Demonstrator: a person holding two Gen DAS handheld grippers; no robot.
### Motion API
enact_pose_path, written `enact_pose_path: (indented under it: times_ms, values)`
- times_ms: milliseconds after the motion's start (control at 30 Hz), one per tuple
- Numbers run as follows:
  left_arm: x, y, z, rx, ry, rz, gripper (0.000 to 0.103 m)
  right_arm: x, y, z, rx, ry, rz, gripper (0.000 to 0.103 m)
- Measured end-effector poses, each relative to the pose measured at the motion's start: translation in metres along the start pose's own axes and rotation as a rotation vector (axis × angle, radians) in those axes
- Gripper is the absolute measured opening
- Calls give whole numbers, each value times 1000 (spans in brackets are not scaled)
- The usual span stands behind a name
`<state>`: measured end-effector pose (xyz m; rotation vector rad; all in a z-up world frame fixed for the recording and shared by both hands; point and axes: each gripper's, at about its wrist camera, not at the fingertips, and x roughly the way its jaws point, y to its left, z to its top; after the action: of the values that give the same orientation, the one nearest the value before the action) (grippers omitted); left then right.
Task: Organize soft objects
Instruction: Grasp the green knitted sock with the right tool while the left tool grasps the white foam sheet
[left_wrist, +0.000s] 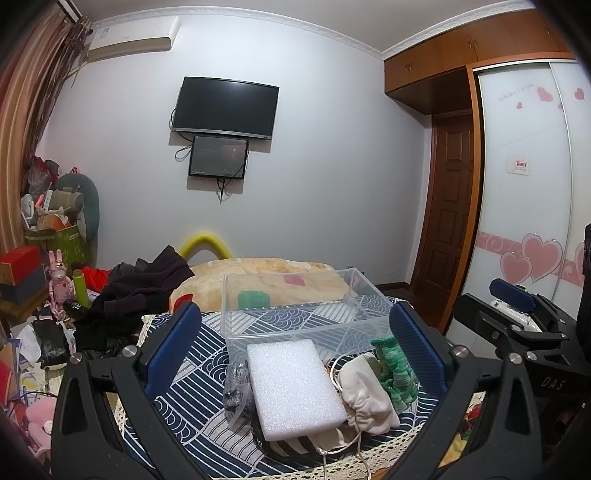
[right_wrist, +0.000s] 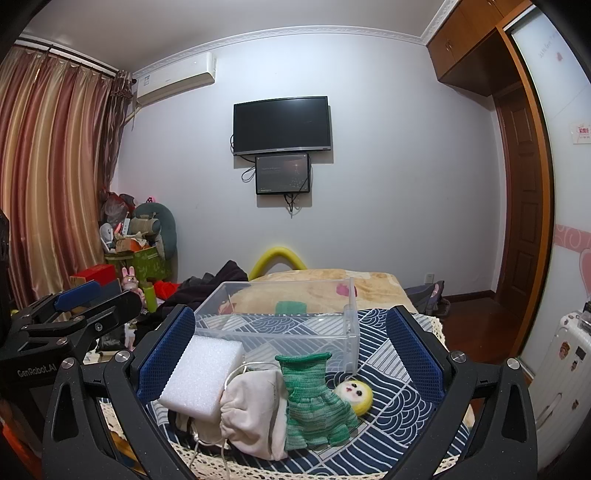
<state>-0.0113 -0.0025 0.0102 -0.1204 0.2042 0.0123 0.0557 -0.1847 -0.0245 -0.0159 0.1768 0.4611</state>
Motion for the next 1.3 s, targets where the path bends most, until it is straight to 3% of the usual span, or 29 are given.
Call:
enact_pose_path:
  times_ms: [400,500,633,900,1100,1300]
  values:
    - [21,8,-10,-2,67,-10,102,12,-12,-10,11,31,-32,103]
    - [33,15,-15,-31,104,-20,86,18,-19,-15,19,54,-43,103]
    - [53,24,-24,-60,181,-19,85,30,-28,-25,22,104,-60,102]
    - [83,13,-45,-49,277,-34,89,51,-40,-42,51,215,-35,80]
    - [104,6,-62,-39,357,-36,97,56,-39,-52,44,272,28,74]
    - [113,8,-70,-30,370,2,97,70,-31,-58,39,324,61,61]
